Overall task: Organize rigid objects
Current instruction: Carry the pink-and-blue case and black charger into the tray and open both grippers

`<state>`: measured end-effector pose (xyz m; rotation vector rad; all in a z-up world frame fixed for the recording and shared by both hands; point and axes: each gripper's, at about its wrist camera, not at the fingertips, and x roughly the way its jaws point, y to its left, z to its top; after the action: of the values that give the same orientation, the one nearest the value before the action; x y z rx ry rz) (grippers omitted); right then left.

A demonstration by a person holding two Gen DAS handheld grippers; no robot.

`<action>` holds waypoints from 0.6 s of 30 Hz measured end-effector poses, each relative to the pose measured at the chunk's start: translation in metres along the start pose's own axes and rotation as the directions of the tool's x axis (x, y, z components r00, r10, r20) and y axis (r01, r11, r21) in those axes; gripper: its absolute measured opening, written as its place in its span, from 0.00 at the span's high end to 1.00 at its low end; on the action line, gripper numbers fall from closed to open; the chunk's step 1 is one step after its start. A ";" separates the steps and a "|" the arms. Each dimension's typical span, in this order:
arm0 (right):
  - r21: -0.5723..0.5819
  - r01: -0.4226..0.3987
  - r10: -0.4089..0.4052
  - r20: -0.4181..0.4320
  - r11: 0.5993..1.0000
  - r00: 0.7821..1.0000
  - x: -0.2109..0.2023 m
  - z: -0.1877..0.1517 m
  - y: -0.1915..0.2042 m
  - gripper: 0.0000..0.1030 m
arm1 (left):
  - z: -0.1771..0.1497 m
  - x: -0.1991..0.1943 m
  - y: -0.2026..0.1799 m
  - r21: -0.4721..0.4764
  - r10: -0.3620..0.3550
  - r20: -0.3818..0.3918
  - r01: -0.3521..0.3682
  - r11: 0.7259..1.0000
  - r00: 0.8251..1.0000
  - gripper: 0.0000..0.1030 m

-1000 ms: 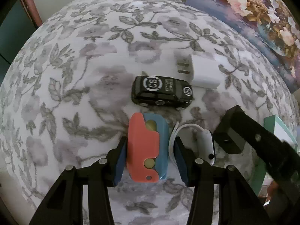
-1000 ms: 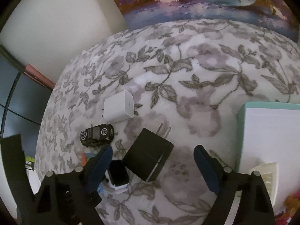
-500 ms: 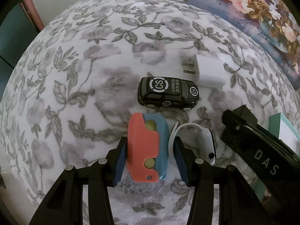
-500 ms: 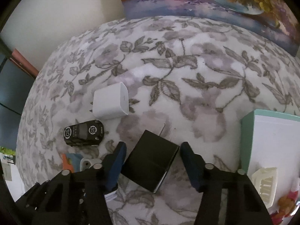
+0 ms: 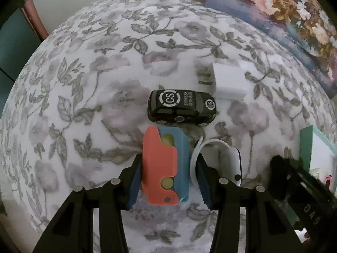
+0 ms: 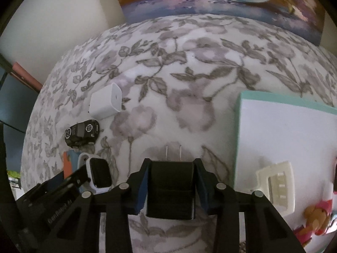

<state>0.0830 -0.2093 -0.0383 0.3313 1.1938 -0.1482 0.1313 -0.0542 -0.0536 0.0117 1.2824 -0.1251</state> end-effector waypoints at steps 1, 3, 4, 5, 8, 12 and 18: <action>0.001 -0.002 0.002 0.002 1.000 1.000 -0.002 -0.002 -0.001 0.60 | 0.000 -0.004 0.000 0.002 0.001 0.003 -0.001 1.000 1.000 0.52; 0.003 -0.009 0.009 0.006 1.000 1.000 -0.006 -0.004 -0.003 0.60 | 0.000 -0.008 0.000 0.003 0.000 0.008 0.000 1.000 1.000 0.52; 0.005 -0.018 0.018 0.009 1.000 1.000 -0.008 -0.006 -0.004 0.60 | 0.000 -0.011 0.000 0.001 -0.006 0.009 0.006 1.000 1.000 0.52; 0.007 -0.027 0.027 0.011 1.000 1.000 -0.010 -0.007 -0.005 0.60 | 0.000 -0.013 0.001 0.000 -0.011 0.012 0.011 1.000 1.000 0.52; 0.005 -0.043 0.043 0.022 0.999 0.999 -0.016 -0.010 -0.006 0.60 | 0.002 -0.025 0.004 -0.001 -0.017 0.026 0.017 1.000 1.000 0.52; -0.004 -0.063 0.063 0.046 0.998 0.997 -0.028 -0.012 -0.006 0.60 | 0.005 -0.041 0.005 -0.010 -0.017 0.063 0.018 1.000 0.998 0.52; 0.017 -0.074 0.072 0.107 0.997 0.992 -0.059 -0.002 -0.016 0.60 | 0.008 -0.067 0.003 -0.014 -0.026 0.131 0.028 1.000 0.991 0.52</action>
<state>0.0552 -0.2270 0.0137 0.3805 1.0743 -0.1137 0.1204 -0.0457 0.0123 -0.0263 1.1522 -0.1367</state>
